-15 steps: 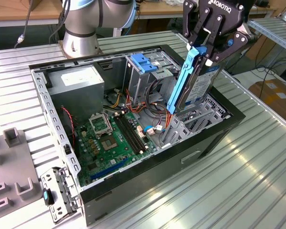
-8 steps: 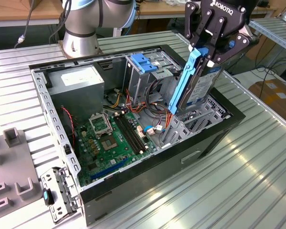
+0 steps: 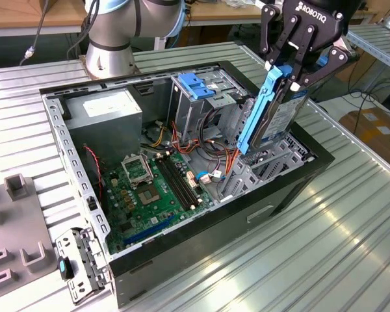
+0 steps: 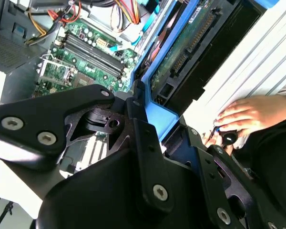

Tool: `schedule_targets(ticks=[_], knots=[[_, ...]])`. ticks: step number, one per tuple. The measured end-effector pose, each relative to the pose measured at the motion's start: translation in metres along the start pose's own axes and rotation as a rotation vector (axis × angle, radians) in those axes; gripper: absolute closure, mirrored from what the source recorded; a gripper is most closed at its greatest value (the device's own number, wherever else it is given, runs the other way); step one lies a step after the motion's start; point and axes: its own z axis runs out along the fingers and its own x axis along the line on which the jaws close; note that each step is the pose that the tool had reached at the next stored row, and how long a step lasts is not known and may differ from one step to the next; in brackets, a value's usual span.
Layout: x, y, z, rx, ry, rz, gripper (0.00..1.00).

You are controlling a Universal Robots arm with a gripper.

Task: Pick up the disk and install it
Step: 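Insert the disk into the insertion slot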

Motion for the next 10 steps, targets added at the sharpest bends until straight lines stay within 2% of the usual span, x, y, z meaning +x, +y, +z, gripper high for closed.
schedule_targets(ticks=[5, 10], knots=[[-0.0010, -0.0019, 0.0058, 0.0001, 0.0064, -0.006, 0.63], [-0.0012, -0.0037, 0.0136, 0.0002, 0.0087, -0.011, 0.63]])
